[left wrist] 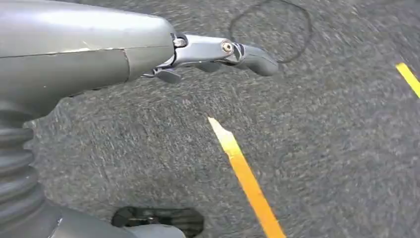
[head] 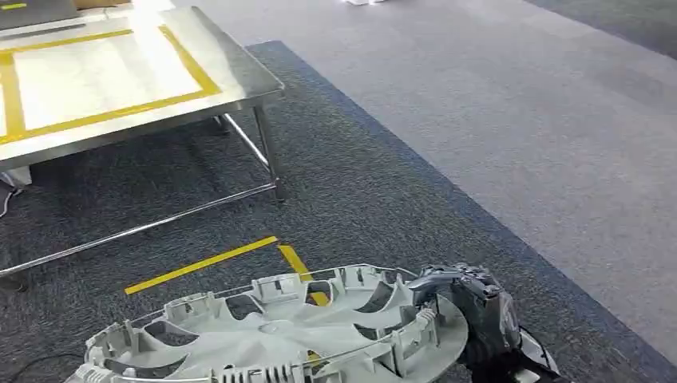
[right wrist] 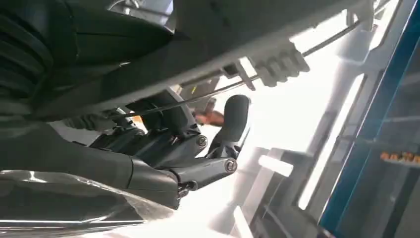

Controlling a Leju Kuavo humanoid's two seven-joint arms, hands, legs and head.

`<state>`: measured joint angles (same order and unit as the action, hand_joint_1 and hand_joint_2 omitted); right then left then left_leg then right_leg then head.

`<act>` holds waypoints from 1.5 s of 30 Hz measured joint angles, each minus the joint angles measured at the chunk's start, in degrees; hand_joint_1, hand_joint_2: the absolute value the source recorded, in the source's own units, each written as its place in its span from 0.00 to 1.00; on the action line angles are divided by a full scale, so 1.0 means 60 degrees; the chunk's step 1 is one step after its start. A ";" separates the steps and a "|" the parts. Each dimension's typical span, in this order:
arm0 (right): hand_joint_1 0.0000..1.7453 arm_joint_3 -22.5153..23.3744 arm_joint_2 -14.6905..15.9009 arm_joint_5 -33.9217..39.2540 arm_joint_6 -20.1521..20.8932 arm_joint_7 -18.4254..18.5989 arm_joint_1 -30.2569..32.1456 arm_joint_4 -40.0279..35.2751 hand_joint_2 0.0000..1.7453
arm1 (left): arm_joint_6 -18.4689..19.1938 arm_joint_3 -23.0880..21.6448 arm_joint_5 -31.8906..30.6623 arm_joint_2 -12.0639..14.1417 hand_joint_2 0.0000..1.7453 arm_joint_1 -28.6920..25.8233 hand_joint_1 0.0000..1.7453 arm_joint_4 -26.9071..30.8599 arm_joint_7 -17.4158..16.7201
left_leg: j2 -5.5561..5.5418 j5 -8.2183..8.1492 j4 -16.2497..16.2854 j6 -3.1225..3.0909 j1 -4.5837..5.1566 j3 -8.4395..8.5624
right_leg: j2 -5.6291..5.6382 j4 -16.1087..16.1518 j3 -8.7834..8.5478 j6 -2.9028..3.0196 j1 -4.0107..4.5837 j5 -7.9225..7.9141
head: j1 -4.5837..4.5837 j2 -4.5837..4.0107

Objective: Take the parts from the cabinet and place them on the table.

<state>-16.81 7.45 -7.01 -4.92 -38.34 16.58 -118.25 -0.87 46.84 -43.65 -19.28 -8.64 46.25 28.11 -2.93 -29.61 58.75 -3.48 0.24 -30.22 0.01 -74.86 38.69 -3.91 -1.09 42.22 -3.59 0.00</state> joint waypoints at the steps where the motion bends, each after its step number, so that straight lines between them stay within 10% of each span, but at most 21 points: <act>1: 1.00 0.0000 0.0000 0.0000 -0.0003 0.0000 0.0001 0.0022 1.00 | -0.0011 0.0004 -0.0026 0.0000 1.00 0.0001 0.00 -0.0007 0.0019 | -0.0163 -0.0129 0.0000 0.0034 -0.0033 0.0173 | 0.0002 0.0228 0.0159 -0.0069 -0.0023 0.0208 | 0.0008 0.0000; 2: 1.00 0.0000 0.0000 0.0003 -0.0003 0.0000 0.0000 0.0044 1.00 | -0.0033 0.0007 -0.0033 0.0000 1.00 0.0001 0.00 -0.0015 0.0044 | -0.0294 -0.0284 0.0000 0.0076 -0.0076 0.0380 | 0.0008 0.0683 0.0210 -0.0148 -0.0046 0.0064 | 0.0000 0.0003; 3: 1.00 0.0000 0.0000 0.0003 -0.0007 0.0000 0.0000 0.0058 1.00 | -0.0044 0.0022 -0.0044 0.0000 1.00 0.0003 0.00 -0.0025 0.0062 | -0.0405 -0.0451 0.0000 0.0125 -0.0108 0.0590 | 0.0051 0.1300 0.0203 -0.0212 -0.0083 -0.0614 | -0.0003 0.0000; 5: 1.00 -0.0004 0.0000 0.0014 -0.0011 0.0004 -0.0019 0.0102 1.00 | -0.0055 0.0055 -0.0070 0.0011 1.00 -0.0006 0.00 -0.0047 0.0099 | -0.0502 -0.0853 0.0098 0.0237 -0.0072 0.0904 | 0.0017 0.2481 0.0244 -0.0085 -0.0117 -0.3094 | -0.0095 0.0004; 8: 1.00 -0.0015 -0.0004 0.0003 -0.0025 0.0007 -0.0112 0.0106 1.00 | -0.0077 0.0080 -0.0106 0.0022 1.00 0.0012 0.00 -0.0066 0.0128 | -0.0464 -0.0729 0.0112 0.0473 -0.0067 0.1137 | 0.0099 0.2406 -0.0131 0.0299 -0.0044 -0.2780 | -0.0044 0.0000; 11: 1.00 -0.0018 -0.0015 0.0007 -0.0040 0.0007 -0.0108 0.0106 1.00 | -0.0095 0.0076 -0.0110 0.0047 1.00 0.0109 0.00 -0.0087 0.0128 | 0.0114 0.0143 0.2114 0.0605 -0.0058 0.0054 | 0.0070 0.2592 -0.0671 0.0534 -0.0104 -0.2510 | 0.0077 0.0004; 16: 1.00 -0.0018 -0.0029 0.0003 -0.0040 0.0007 -0.0098 0.0117 1.00 | -0.0113 0.0091 -0.0113 0.0062 1.00 0.0133 0.00 -0.0149 0.0132 | 0.0394 -0.2093 0.2588 0.0733 -0.0128 -0.1352 | -0.0014 0.2783 -0.1682 0.0521 -0.0120 -0.1783 | 0.0070 0.0000; 18: 1.00 -0.0018 -0.0029 0.0007 -0.0047 0.0011 -0.0107 0.0120 1.00 | -0.0117 0.0102 -0.0117 0.0069 1.00 0.0125 0.00 -0.0197 0.0131 | 0.0413 -0.1596 0.1580 0.0702 -0.0130 -0.1329 | -0.0063 0.2859 -0.2098 0.0498 -0.0127 -0.1451 | 0.0073 0.0000; 20: 1.00 -0.0022 -0.0033 0.0000 -0.0051 0.0011 -0.0127 0.0120 1.00 | -0.0128 0.0135 -0.0117 0.0073 1.00 0.0113 0.00 -0.0233 0.0146 | 0.0568 0.0369 0.0487 0.0651 -0.0102 -0.1283 | -0.0069 0.2924 -0.2531 0.0426 -0.0096 -0.1154 | 0.0091 0.0000; 22: 1.00 -0.0033 -0.0033 -0.0015 -0.0047 0.0018 -0.0145 0.0102 1.00 | -0.0138 0.0142 -0.0164 0.0073 1.00 0.0220 0.00 -0.0273 0.0182 | 0.0615 -0.0041 0.0559 0.0571 -0.0044 -0.1016 | -0.0045 0.3160 -0.2913 0.0269 -0.0086 -0.0635 | 0.0073 0.0000; 23: 1.00 -0.0059 -0.0033 -0.0040 -0.0047 0.0026 -0.0142 0.0029 1.00 | -0.0161 0.0138 -0.0219 0.0091 1.00 0.0308 0.00 -0.0273 0.0230 | 0.0522 -0.0100 0.0429 0.0482 -0.0065 -0.0945 | -0.0048 0.2788 -0.3125 0.0123 -0.0116 -0.1109 | 0.0106 0.0000; 26: 1.00 -0.0110 -0.0040 -0.0066 -0.0054 0.0025 -0.0317 -0.0054 1.00 | -0.0208 0.0157 -0.0358 0.0109 1.00 0.0571 0.00 -0.0273 0.0310 | 0.0439 0.0189 0.0329 0.0141 -0.0089 -0.0546 | -0.0026 0.1653 -0.2584 0.0043 -0.0120 -0.1287 | 0.0000 0.0000; 29: 1.00 -0.0146 -0.0040 -0.0178 -0.0025 0.0029 -0.0236 -0.0015 1.00 | -0.0201 0.0294 -0.0445 0.0102 1.00 0.0535 0.00 -0.0364 0.0314 | 0.0319 0.0052 0.0323 0.0132 -0.0055 -0.0267 | -0.0023 0.0352 -0.1474 0.0130 -0.0045 -0.0114 | -0.0058 0.0000; 31: 1.00 -0.0164 -0.0040 -0.0241 0.0000 0.0029 -0.0222 -0.0007 1.00 | -0.0175 0.0346 -0.0445 0.0091 1.00 0.0522 0.00 -0.0404 0.0314 | 0.0163 -0.0090 0.0324 0.0113 -0.0006 -0.0157 | -0.0020 0.0489 -0.1039 0.0162 0.0004 0.0319 | -0.0051 0.0000; 33: 1.00 -0.0161 -0.0040 -0.0266 0.0008 0.0029 -0.0197 0.0008 1.00 | -0.0168 0.0379 -0.0449 0.0091 1.00 0.0519 0.00 -0.0426 0.0314 | -0.0082 -0.0217 0.0327 0.0101 0.0054 0.0020 | 0.0076 0.1599 -0.0989 0.0271 0.0092 -0.0565 | -0.0058 0.0000; 35: 1.00 -0.0161 -0.0040 -0.0281 0.0008 0.0029 -0.0164 0.0040 1.00 | -0.0168 0.0415 -0.0456 0.0040 1.00 0.0496 0.00 -0.0503 0.0314 | -0.0261 -0.0328 0.0309 0.0123 0.0012 0.0040 | 0.0756 0.2156 -0.0868 0.0492 0.0186 -0.2145 | 0.0030 0.0000; 36: 1.00 -0.0164 -0.0040 -0.0288 0.0008 0.0029 -0.0129 0.0077 1.00 | -0.0168 0.0430 -0.0460 0.0055 1.00 0.0520 0.00 -0.0536 0.0314 | -0.0407 -0.0292 0.0314 0.0174 -0.0052 0.0053 | 0.0803 0.2024 -0.0634 0.0496 0.0194 -0.1748 | 0.0161 0.0000; 39: 1.00 -0.0171 -0.0036 -0.0335 0.0019 0.0029 -0.0176 0.0069 1.00 | -0.0175 0.0477 -0.0514 0.0069 1.00 0.0483 0.00 -0.0608 0.0328 | -0.0564 -0.0216 0.0378 0.0416 -0.0089 0.0107 | 0.0536 0.2616 -0.1101 0.0725 0.0269 -0.2044 | 0.0026 0.0004; 41: 1.00 -0.0186 -0.0040 -0.0339 0.0026 0.0029 -0.0202 0.0069 1.00 | -0.0200 0.0492 -0.0521 0.0095 1.00 0.0512 0.00 -0.0627 0.0350 | 0.0029 -0.0353 0.0601 0.0480 -0.0018 0.0083 | 0.0276 0.2940 -0.1547 0.0776 0.0181 -0.2030 | 0.0054 0.0000; 45: 1.00 -0.0226 -0.0040 -0.0332 0.0033 0.0029 -0.0223 0.0069 1.00 | -0.0211 0.0514 -0.0525 0.0109 1.00 0.0570 0.00 -0.0652 0.0357 | 0.0374 -0.1100 0.2680 0.0662 -0.0132 -0.1465 | -0.0215 0.3021 -0.1966 0.0805 0.0165 -0.1704 | 0.0091 0.0000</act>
<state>-18.16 7.21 -9.01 -4.72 -38.16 15.25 -117.83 -2.14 49.92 -46.80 -18.62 -5.22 42.34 30.25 -0.69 -36.20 74.83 0.49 -0.55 -39.01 -1.27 -56.73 26.90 0.92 -0.10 31.99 -3.04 0.00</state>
